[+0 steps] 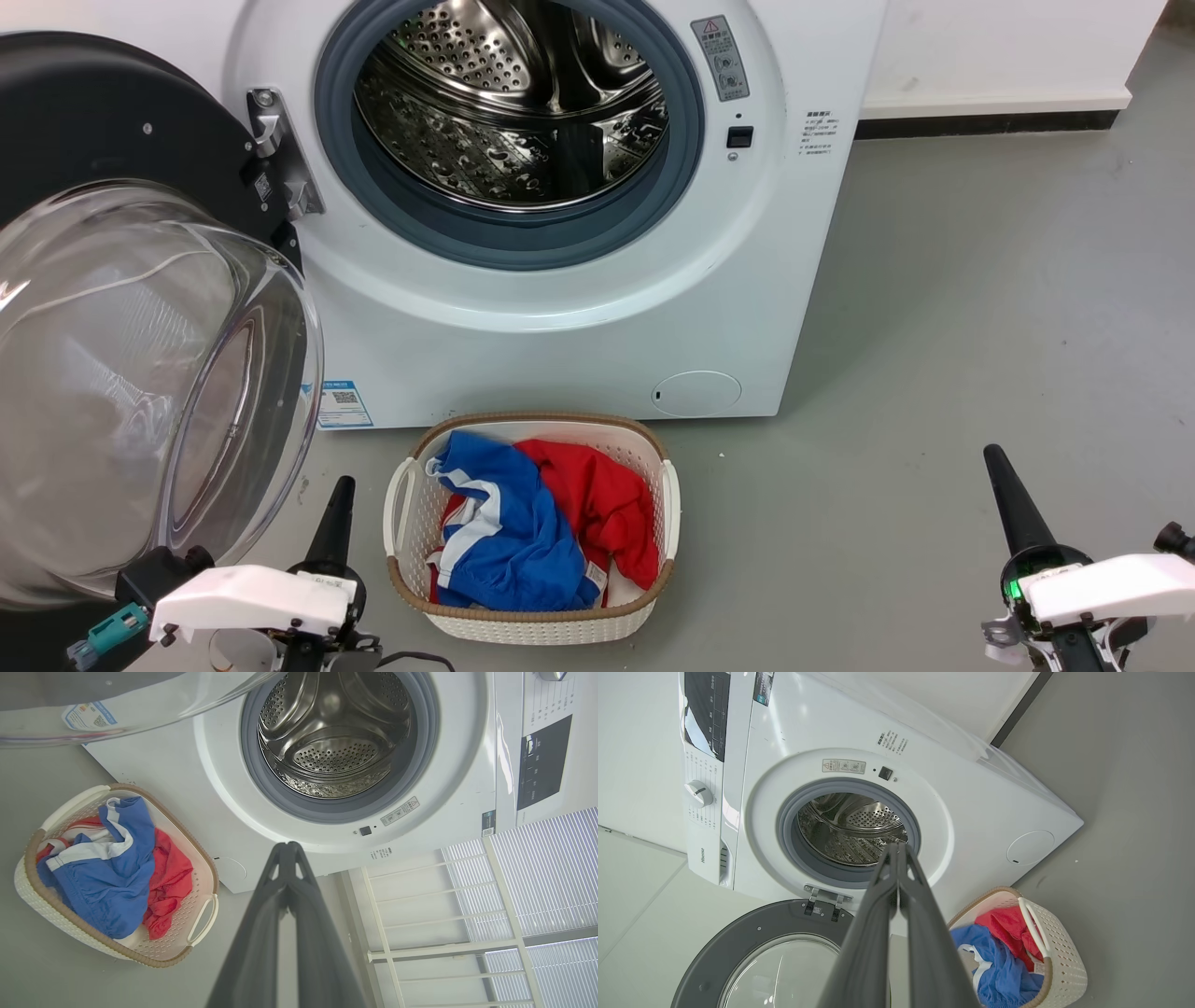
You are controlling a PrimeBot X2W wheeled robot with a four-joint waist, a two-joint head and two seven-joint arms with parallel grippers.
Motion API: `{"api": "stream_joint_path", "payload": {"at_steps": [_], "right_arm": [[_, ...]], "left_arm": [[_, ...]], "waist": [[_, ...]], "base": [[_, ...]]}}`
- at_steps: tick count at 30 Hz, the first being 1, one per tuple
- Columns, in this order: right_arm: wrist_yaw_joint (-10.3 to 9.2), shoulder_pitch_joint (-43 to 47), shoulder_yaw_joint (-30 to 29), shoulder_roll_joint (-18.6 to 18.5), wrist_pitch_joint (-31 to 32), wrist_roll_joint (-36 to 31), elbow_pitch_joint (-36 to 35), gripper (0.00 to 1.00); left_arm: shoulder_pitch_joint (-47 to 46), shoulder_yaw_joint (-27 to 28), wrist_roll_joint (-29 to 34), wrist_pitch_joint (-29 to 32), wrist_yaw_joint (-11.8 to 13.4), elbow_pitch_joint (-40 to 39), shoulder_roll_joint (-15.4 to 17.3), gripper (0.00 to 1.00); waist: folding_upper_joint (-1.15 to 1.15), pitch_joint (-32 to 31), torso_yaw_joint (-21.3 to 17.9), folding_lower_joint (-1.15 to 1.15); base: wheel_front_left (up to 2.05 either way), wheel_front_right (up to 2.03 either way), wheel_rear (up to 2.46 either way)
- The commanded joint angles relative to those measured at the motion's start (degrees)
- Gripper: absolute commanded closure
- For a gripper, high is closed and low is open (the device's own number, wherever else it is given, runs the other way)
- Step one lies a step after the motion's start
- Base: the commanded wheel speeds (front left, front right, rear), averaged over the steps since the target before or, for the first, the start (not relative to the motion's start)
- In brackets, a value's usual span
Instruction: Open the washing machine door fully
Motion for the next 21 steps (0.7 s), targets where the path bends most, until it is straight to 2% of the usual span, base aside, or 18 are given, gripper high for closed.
{"api": "stream_joint_path", "payload": {"at_steps": [1,21], "right_arm": [[0.02,-1.36,-0.24,0.08,0.26,1.72,-0.03,1.00],[0.02,-2.90,-0.79,0.40,1.23,12.40,1.97,1.00]], "left_arm": [[-1.53,0.72,-1.29,0.33,-0.69,-0.21,-0.21,1.00],[-2.42,3.89,-9.81,2.76,-3.48,1.03,-2.07,1.00]], "waist": [[0.00,0.01,0.02,0.00],[0.00,0.12,0.29,0.00]], "base": [[0.00,0.00,0.00],[0.00,0.00,0.00]]}}
